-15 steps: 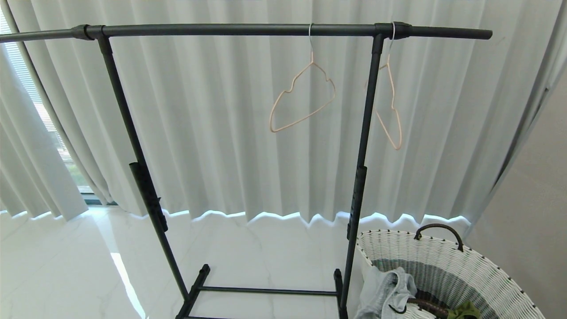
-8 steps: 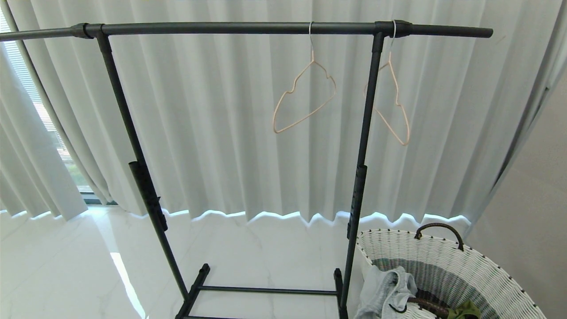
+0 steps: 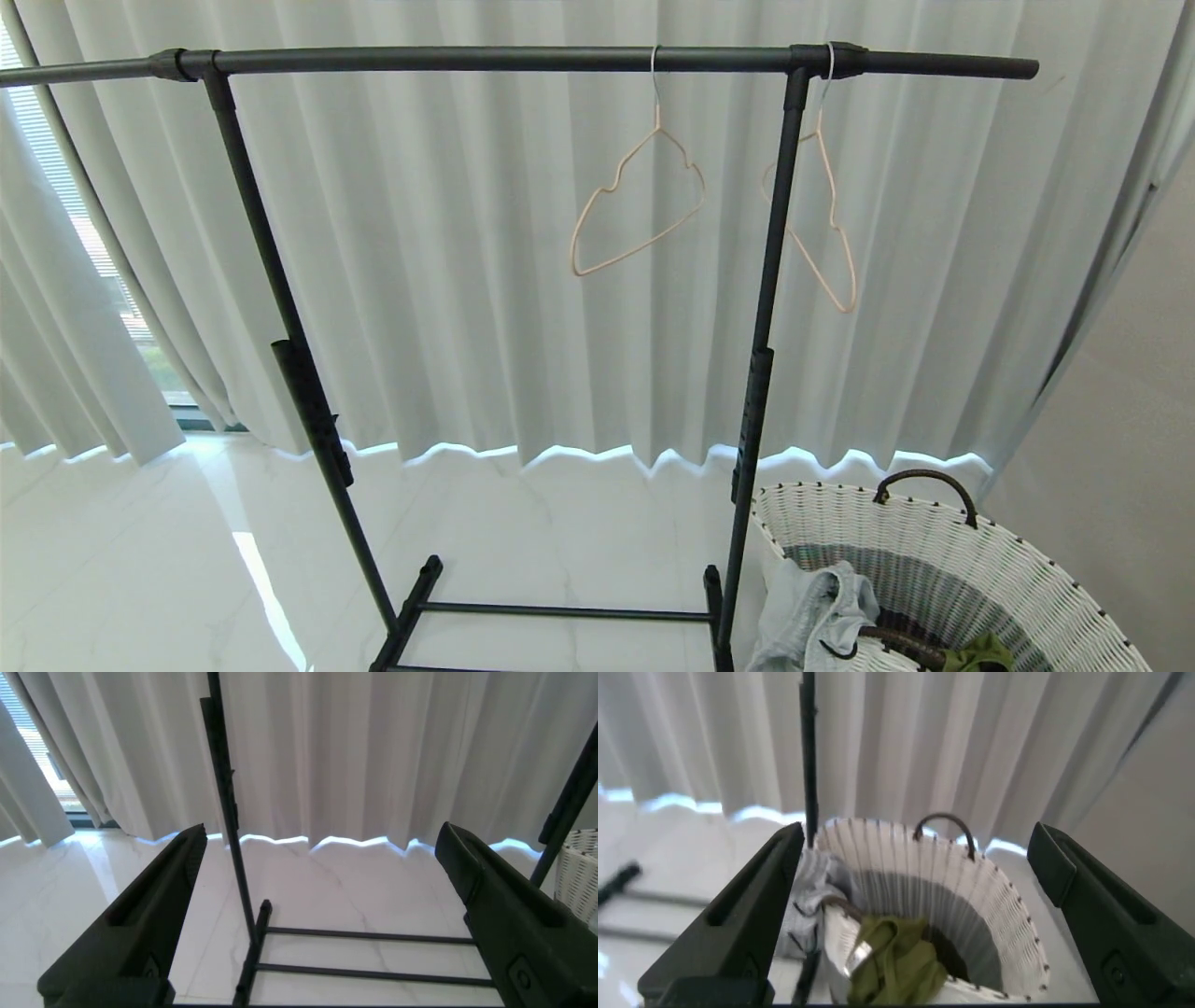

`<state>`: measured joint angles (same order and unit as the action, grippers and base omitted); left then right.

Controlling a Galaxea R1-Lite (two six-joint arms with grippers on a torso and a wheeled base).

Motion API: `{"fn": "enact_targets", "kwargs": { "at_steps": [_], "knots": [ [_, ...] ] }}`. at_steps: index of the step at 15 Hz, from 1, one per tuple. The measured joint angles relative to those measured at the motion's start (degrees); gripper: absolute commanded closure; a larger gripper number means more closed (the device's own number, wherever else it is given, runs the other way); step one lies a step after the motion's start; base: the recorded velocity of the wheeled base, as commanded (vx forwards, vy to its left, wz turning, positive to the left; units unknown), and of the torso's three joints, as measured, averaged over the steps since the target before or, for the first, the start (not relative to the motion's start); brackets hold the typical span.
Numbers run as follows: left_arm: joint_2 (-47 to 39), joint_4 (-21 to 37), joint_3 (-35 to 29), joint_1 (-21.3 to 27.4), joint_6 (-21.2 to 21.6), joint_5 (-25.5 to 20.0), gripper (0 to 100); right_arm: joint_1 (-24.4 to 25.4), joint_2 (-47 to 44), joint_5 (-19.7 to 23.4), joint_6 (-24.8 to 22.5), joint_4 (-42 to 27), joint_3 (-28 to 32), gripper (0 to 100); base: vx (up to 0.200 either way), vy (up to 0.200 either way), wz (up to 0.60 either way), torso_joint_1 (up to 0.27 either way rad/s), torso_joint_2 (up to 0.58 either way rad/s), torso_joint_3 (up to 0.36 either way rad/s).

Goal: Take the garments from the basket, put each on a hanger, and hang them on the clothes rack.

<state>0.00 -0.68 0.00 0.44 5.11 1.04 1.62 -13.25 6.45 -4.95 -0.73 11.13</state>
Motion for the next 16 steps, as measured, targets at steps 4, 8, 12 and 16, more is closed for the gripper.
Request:
{"fn": "enact_targets", "kwargs": {
  "at_steps": [4,8,12,16],
  "knots": [
    [0.00,0.02,0.00,0.00,0.00,-0.02,0,0.38,-23.08,-0.29,-4.64,5.84,2.97,0,0.000,0.000,0.00,0.000,0.00,0.000],
    [0.00,0.00,0.00,0.00,-0.02,-0.04,0,0.50,-45.96,-2.27,-11.23,15.12,3.47,0,0.000,0.000,0.00,0.000,0.00,0.000],
    [0.00,0.00,0.00,0.00,0.00,-0.04,0,0.30,-60.31,-5.11,-20.04,17.04,3.45,0,0.000,0.000,0.00,0.000,0.00,0.000],
    [0.00,0.00,0.00,0.00,0.00,-0.02,0,0.02,-69.57,-5.79,-29.59,17.26,2.69,0,0.000,0.000,0.00,0.000,0.00,0.000]
  ]
}}
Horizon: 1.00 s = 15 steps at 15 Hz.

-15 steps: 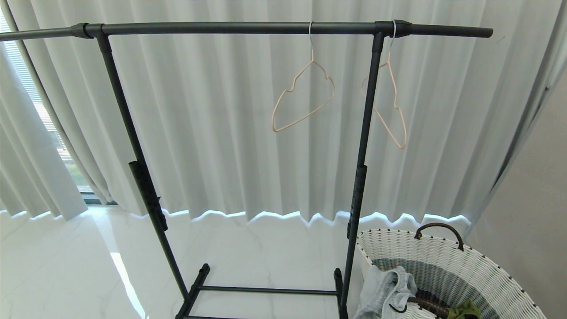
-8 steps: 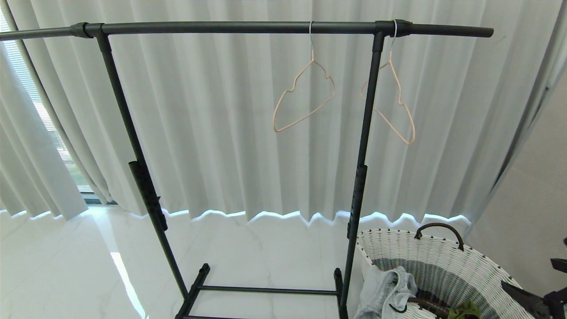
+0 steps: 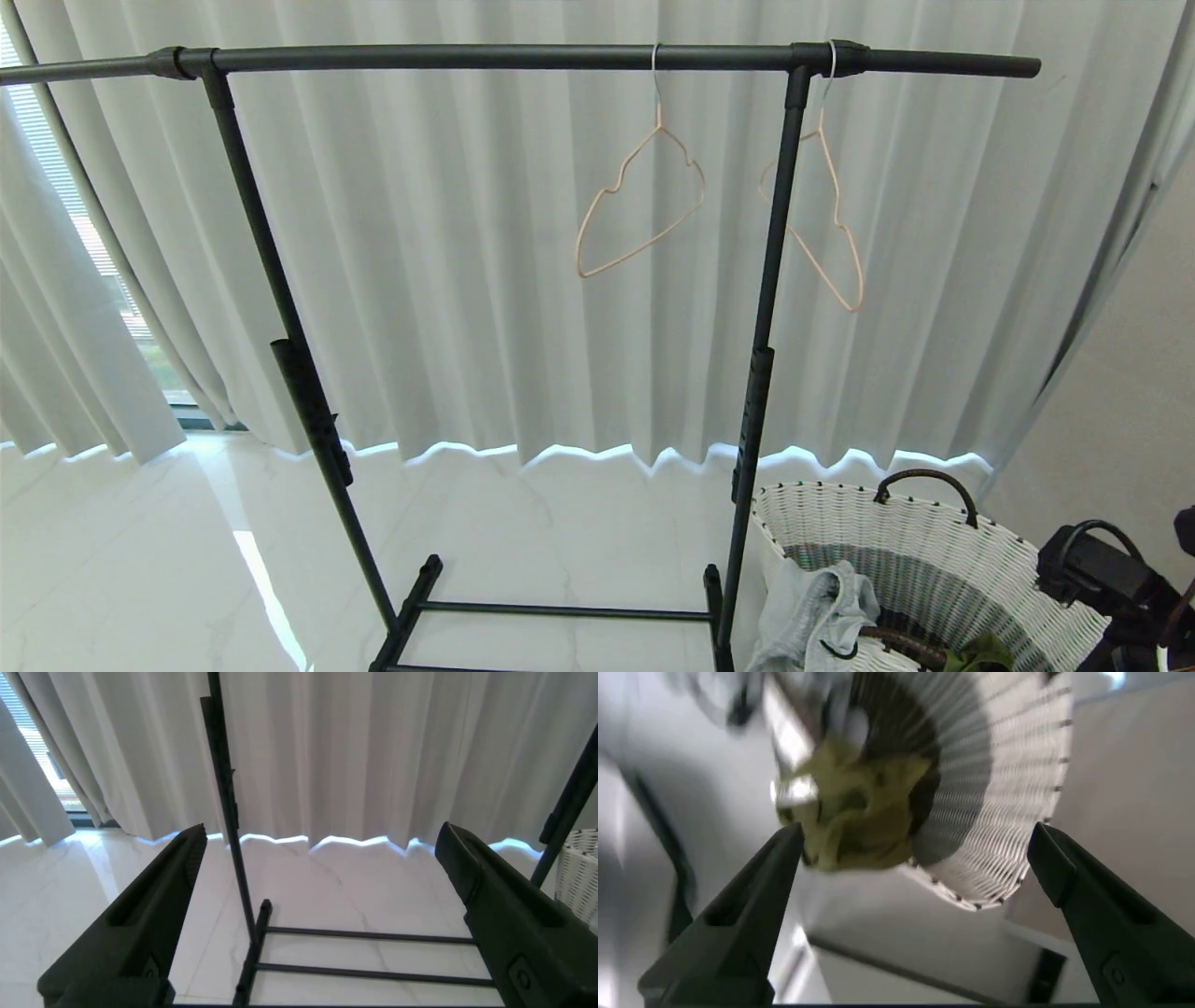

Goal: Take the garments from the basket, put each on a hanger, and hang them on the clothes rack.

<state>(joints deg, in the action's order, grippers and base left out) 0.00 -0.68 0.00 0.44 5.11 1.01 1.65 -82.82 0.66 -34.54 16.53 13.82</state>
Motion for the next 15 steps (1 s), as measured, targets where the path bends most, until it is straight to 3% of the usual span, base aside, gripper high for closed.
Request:
{"fn": "enact_targets", "kwargs": {
  "at_steps": [3,7,15],
  "knots": [
    [0.00,0.00,0.00,0.00,-0.02,0.00,0,-0.41,-6.49,-0.56,-4.73,2.88,-0.10,0,0.000,0.000,0.00,0.000,0.00,0.000],
    [0.00,0.00,0.00,0.00,-0.02,0.00,0,-0.52,-14.47,-4.02,-5.14,11.74,-0.21,0,0.000,0.000,0.00,0.000,0.00,0.000],
    [0.00,0.00,0.00,0.00,0.00,0.00,0,-0.61,-21.67,-5.14,-5.17,15.79,-0.02,0,0.000,0.000,0.00,0.000,0.00,0.000]
  ]
}}
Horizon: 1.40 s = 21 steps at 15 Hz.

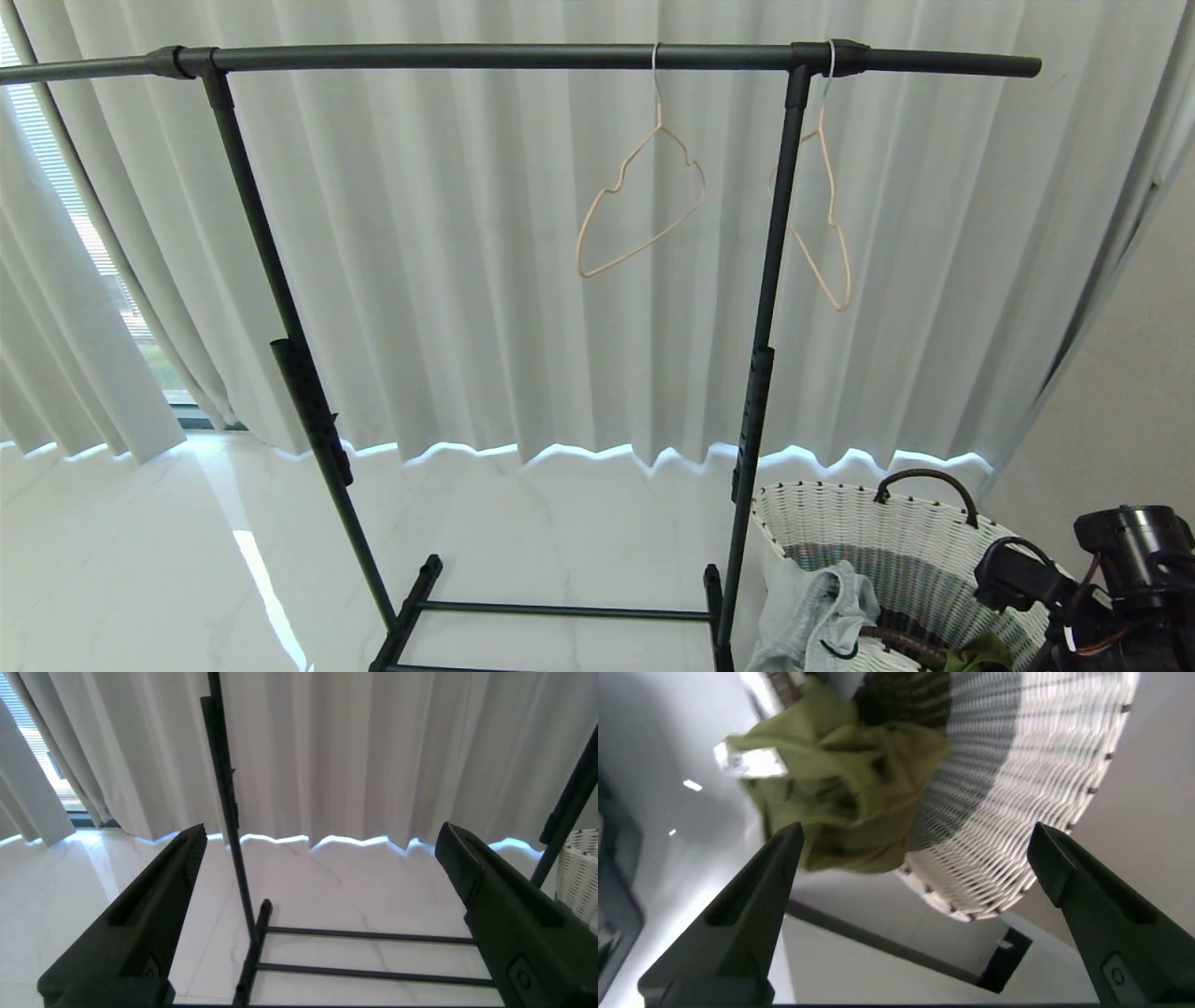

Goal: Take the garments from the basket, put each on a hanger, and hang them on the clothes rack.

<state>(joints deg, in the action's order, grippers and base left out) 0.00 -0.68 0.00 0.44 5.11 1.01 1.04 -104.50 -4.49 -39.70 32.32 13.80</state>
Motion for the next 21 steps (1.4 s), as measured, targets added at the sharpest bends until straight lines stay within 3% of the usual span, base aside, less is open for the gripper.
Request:
{"fn": "enact_targets", "kwargs": {
  "at_steps": [6,9,15,16,21],
  "knots": [
    [0.00,0.00,0.00,0.00,0.09,0.00,0,-0.57,-8.97,-1.04,0.07,11.89,-0.20,0,0.000,0.000,0.00,0.000,0.00,0.000],
    [0.00,0.00,0.00,0.00,0.09,0.00,0,-1.13,-12.12,-3.39,0.33,13.75,-0.22,0,0.000,0.000,0.00,0.000,0.00,0.000],
    [0.00,0.02,0.00,0.00,0.09,0.00,0,-2.71,-14.08,-3.50,0.35,15.47,-0.29,0,0.000,0.000,0.00,0.000,0.00,0.000],
    [0.00,0.00,0.00,0.00,0.09,0.00,0,-2.71,-14.13,-3.52,0.35,15.49,-0.35,100,0.000,0.000,0.00,0.000,0.00,0.000],
    [0.00,0.02,0.00,0.00,0.09,0.00,0,-2.16,-13.73,-4.33,0.21,19.47,-2.54,100,0.000,0.000,0.00,0.000,0.00,0.000]
  ]
}}
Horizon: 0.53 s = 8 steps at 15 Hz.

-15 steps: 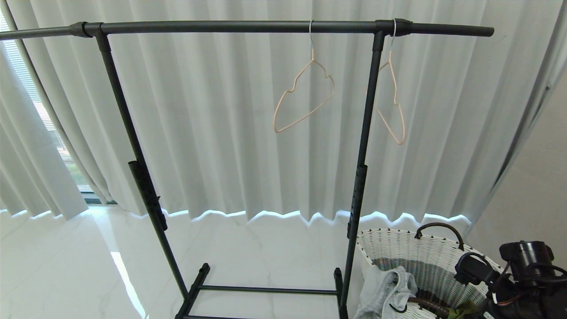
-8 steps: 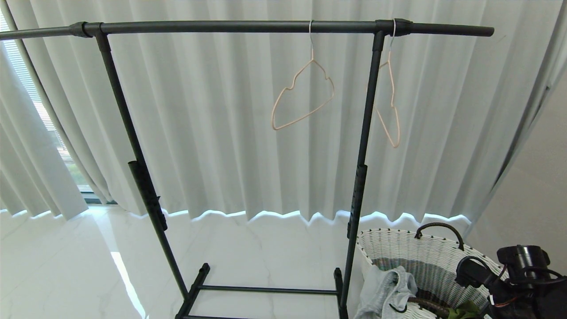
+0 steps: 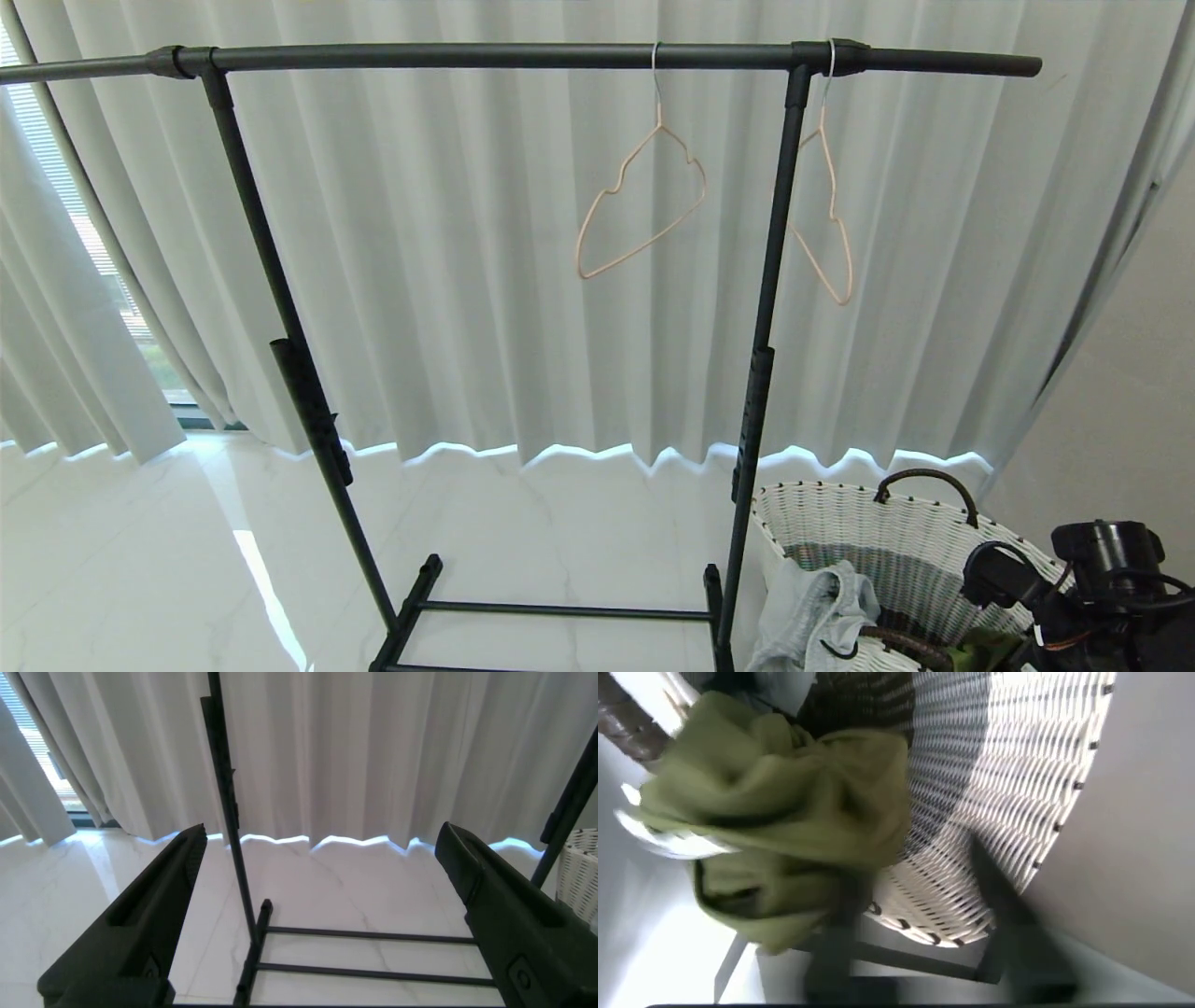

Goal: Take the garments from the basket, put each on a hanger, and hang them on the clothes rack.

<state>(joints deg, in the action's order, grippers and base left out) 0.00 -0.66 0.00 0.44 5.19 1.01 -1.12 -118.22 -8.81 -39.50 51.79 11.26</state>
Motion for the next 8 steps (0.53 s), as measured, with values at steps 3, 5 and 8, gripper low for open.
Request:
{"fn": "enact_targets", "kwargs": {
  "at_steps": [3,5,8],
  "knots": [
    [0.00,0.00,0.00,0.00,0.00,0.00,0,0.77,3.60,-0.79,-0.11,0.40,-3.46,100,0.000,0.000,0.00,0.000,0.00,0.000],
    [0.00,0.00,0.00,0.00,0.00,0.00,0,1.26,7.92,-0.98,-0.18,-2.39,-4.55,100,0.000,0.000,0.00,0.000,0.00,0.000],
    [0.00,-0.02,0.00,0.00,0.06,0.00,0,1.72,17.13,-1.01,-0.21,-18.02,-0.79,100,0.000,0.000,0.00,0.000,0.00,0.000]
  ]
}}
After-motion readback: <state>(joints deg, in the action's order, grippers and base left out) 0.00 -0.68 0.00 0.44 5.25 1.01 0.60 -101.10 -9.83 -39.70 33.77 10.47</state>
